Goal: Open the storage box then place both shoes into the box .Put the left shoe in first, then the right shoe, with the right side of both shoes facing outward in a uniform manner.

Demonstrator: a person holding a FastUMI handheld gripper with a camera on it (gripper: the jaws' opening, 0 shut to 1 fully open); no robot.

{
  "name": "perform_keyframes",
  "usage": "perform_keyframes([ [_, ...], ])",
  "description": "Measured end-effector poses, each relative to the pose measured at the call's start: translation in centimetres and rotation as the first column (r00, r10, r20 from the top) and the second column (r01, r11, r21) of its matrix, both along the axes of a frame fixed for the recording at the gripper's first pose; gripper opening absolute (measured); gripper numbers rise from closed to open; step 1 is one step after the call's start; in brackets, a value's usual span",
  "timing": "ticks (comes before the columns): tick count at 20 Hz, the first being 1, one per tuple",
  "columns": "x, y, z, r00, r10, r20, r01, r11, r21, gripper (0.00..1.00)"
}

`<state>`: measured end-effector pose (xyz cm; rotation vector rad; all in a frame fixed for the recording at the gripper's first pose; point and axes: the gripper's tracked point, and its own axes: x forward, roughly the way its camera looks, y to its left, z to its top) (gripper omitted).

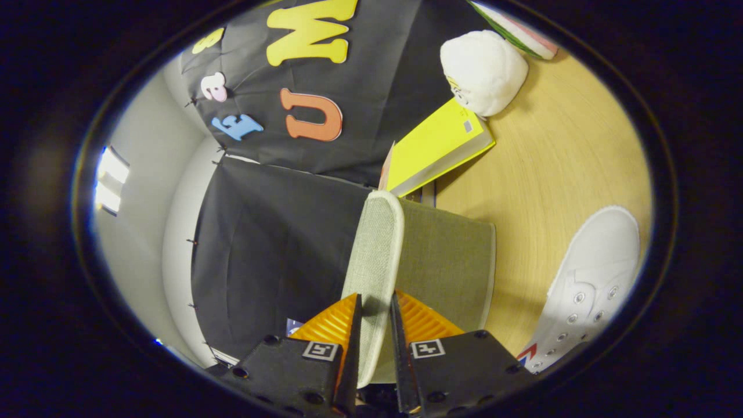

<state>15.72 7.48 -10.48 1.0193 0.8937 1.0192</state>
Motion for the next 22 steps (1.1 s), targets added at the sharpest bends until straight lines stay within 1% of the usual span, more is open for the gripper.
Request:
perform_keyframes([
  [1, -0.1, -0.4, 0.7, 1.0, -0.012, -0.003, 0.012, 1.0, 0.014, 0.27],
  [2, -0.2, -0.7, 1.5, 1.0, -0.013, 0.002, 0.013, 1.0, 0.027, 0.18],
  [4, -0.4, -0.7, 2.4, 0.999, -0.023, 0.036, 0.024, 1.0, -0.008, 0.08],
  [5, -0.6, -0.6, 3.1, 0.998, -0.029, 0.054, 0.031, 0.999, -0.028, 0.07],
  [6, -0.8, -0.4, 3.8, 0.997, -0.031, 0.066, 0.034, 0.998, -0.045, 0.06],
  [8, -1.8, 0.2, 6.3, 0.995, -0.017, 0.096, 0.02, 0.999, -0.032, 0.05],
  [10, -2.2, 0.7, 9.0, 0.992, -0.022, 0.128, 0.026, 0.999, -0.025, 0.05],
  [14, -3.3, 3.2, 13.4, 0.982, -0.02, 0.188, 0.029, 0.999, -0.046, 0.05],
  [17, -4.1, 6.1, 15.8, 0.976, -0.013, 0.216, 0.028, 0.997, -0.069, 0.05],
  [22, -4.8, 11.8, 18.1, 0.97, -0.011, 0.241, 0.04, 0.993, -0.115, 0.05],
])
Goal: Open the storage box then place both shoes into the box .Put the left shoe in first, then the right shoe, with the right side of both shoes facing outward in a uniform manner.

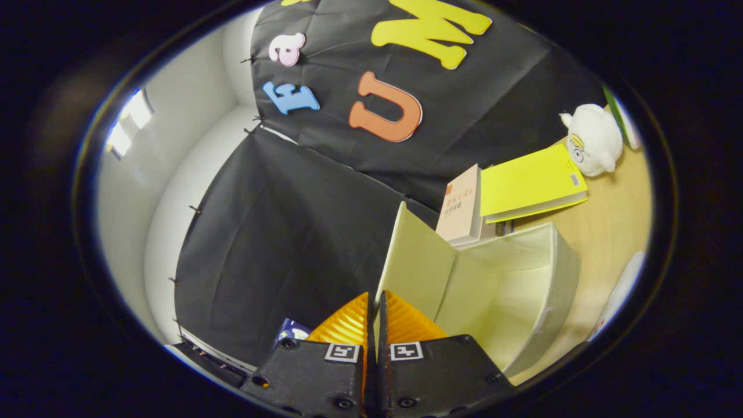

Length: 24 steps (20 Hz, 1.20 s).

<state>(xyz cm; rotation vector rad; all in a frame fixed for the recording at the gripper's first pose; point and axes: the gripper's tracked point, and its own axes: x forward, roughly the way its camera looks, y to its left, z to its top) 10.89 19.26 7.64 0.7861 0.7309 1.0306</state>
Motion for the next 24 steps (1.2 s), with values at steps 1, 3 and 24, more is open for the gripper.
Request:
perform_keyframes([
  [1, -0.3, 1.2, 0.3, 1.0, 0.005, 0.004, -0.005, 1.0, -0.01, 0.05],
  [3, -0.5, 3.6, 1.2, 1.0, 0.009, 0.014, -0.009, 1.0, -0.022, 0.06],
  [24, -1.6, 2.5, -3.3, 0.968, -0.103, 0.229, 0.182, 0.917, -0.356, 1.0],
])
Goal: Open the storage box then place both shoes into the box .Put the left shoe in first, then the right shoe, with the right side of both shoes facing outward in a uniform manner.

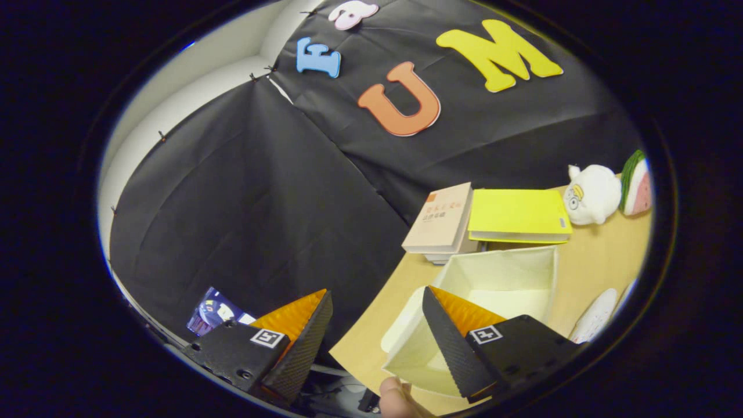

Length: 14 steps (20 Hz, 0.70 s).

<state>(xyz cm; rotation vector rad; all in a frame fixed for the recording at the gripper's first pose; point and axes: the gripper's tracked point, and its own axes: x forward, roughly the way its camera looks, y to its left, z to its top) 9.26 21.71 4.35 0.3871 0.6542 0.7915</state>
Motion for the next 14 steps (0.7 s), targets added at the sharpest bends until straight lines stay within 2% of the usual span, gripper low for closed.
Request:
perform_keyframes([
  [6, -2.0, -8.9, -4.5, 0.996, -0.085, 0.001, 0.084, 0.985, -0.154, 1.0],
  [10, -2.2, -15.1, -8.2, 0.986, -0.161, 0.037, 0.164, 0.937, -0.308, 1.0],
  [14, -1.4, -19.8, -12.7, 0.974, -0.226, -0.024, 0.197, 0.894, -0.403, 0.99],
])
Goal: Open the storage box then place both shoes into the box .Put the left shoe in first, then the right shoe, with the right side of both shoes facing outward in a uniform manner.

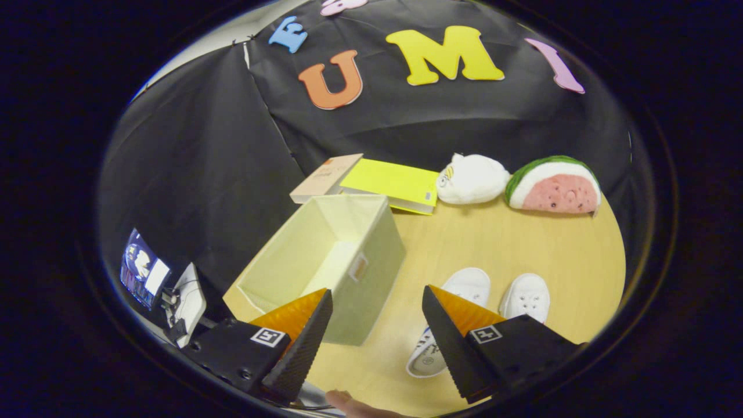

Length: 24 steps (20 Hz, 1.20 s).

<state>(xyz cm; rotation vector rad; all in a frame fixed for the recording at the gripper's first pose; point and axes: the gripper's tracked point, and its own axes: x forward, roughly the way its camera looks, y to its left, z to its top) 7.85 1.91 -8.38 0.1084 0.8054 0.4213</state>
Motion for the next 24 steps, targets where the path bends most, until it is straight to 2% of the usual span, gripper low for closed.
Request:
perform_keyframes([
  [4, 0.9, -4.6, -5.5, 0.989, -0.101, -0.107, 0.09, 0.99, -0.104, 0.99],
  [6, 0.9, -6.5, -8.5, 0.976, -0.137, -0.172, 0.106, 0.978, -0.179, 1.0],
  [9, 0.8, -7.3, -11.8, 0.957, -0.139, -0.256, 0.083, 0.972, -0.22, 0.99],
  [13, 1.1, -7.7, -14.7, 0.917, -0.182, -0.356, 0.103, 0.968, -0.23, 0.93],
  [15, 1.4, -7.1, -15.0, 0.922, -0.142, -0.36, 0.073, 0.977, -0.199, 0.88],
  [16, 1.5, -6.8, -15.1, 0.922, -0.12, -0.368, 0.049, 0.979, -0.195, 0.77],
  [20, 1.1, -6.9, -14.7, 0.916, -0.145, -0.374, 0.066, 0.974, -0.216, 0.35],
  [22, 1.3, -6.9, -14.8, 0.914, -0.147, -0.379, 0.071, 0.976, -0.208, 0.28],
  [24, 1.4, -6.5, -14.9, 0.902, -0.173, -0.395, 0.114, 0.979, -0.168, 0.21],
])
